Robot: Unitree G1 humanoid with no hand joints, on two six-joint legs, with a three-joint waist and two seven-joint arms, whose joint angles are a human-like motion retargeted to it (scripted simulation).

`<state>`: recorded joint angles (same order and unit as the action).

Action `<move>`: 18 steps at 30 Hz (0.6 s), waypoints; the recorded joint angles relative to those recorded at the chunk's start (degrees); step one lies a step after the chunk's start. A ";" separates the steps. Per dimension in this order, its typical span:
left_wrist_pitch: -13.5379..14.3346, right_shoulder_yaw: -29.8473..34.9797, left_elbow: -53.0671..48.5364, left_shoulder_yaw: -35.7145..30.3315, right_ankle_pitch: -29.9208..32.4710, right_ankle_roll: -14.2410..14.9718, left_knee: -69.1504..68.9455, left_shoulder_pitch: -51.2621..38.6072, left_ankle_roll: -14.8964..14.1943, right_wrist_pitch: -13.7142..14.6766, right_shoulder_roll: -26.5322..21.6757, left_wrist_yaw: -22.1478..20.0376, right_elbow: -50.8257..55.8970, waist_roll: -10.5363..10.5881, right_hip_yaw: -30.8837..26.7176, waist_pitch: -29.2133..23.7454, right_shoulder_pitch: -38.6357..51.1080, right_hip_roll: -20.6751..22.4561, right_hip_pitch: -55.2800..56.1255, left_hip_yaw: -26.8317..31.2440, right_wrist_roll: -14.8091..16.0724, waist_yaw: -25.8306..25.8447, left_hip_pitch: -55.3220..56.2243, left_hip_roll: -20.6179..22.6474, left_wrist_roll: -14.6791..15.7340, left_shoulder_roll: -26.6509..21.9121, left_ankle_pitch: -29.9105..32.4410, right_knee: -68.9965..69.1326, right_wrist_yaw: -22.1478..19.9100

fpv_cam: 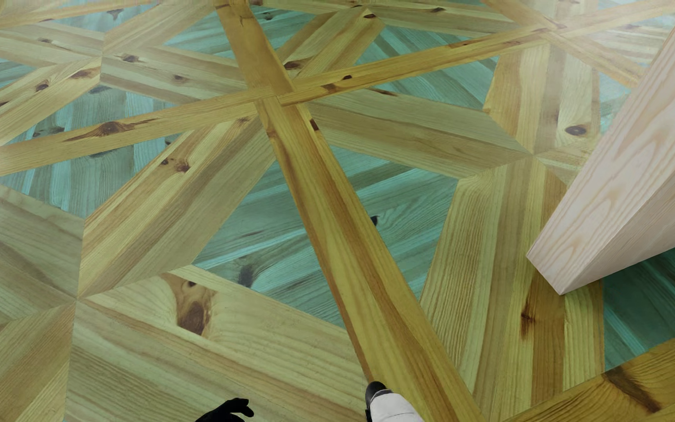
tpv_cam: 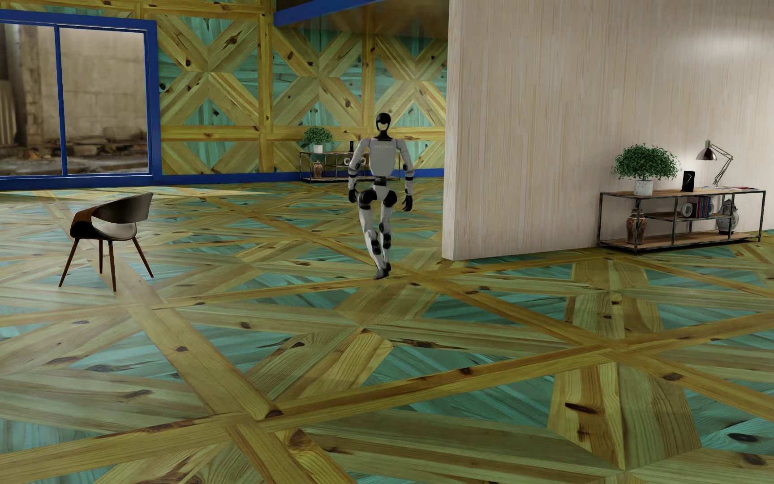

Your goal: Circle the corner

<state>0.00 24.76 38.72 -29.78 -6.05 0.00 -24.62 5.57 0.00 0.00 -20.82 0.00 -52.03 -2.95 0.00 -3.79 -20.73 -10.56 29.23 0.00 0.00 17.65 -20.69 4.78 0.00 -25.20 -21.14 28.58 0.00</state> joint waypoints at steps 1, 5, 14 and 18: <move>0.00 0.50 -0.93 2.19 -6.22 0.00 -2.13 0.68 0.00 0.00 0.34 0.00 -1.07 0.31 0.00 -0.12 -0.15 0.42 1.43 0.00 0.00 1.08 -2.37 -2.20 0.00 0.43 3.56 6.35 0.00; 0.00 -0.59 7.74 1.95 -7.95 0.00 -41.68 5.86 0.00 0.00 1.43 0.00 -5.05 3.62 0.00 0.00 -0.05 10.18 -3.65 0.00 0.00 -1.27 10.77 -7.56 0.00 3.94 35.47 21.60 0.00; 0.00 -5.27 13.49 -5.60 -16.46 0.00 -1.98 13.75 0.00 0.00 -1.31 0.00 12.71 -1.34 0.00 -0.38 7.37 9.44 -45.20 0.00 0.00 -24.79 47.88 -2.83 0.00 5.14 5.75 1.72 0.00; 0.00 -8.81 14.54 -6.92 4.04 0.00 -11.57 15.63 0.00 0.00 0.17 0.00 9.11 -5.58 0.00 0.75 6.48 1.90 -48.12 0.00 0.00 -27.27 53.60 0.61 0.00 4.59 33.37 15.83 0.00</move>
<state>0.00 15.95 53.26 -36.70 -2.01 0.00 -36.19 21.20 0.00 0.00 -20.65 0.00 -42.91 -8.53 0.00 -3.04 -14.24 -8.65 -18.89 0.00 0.00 -9.62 32.91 5.40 0.00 -20.61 12.22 44.41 0.00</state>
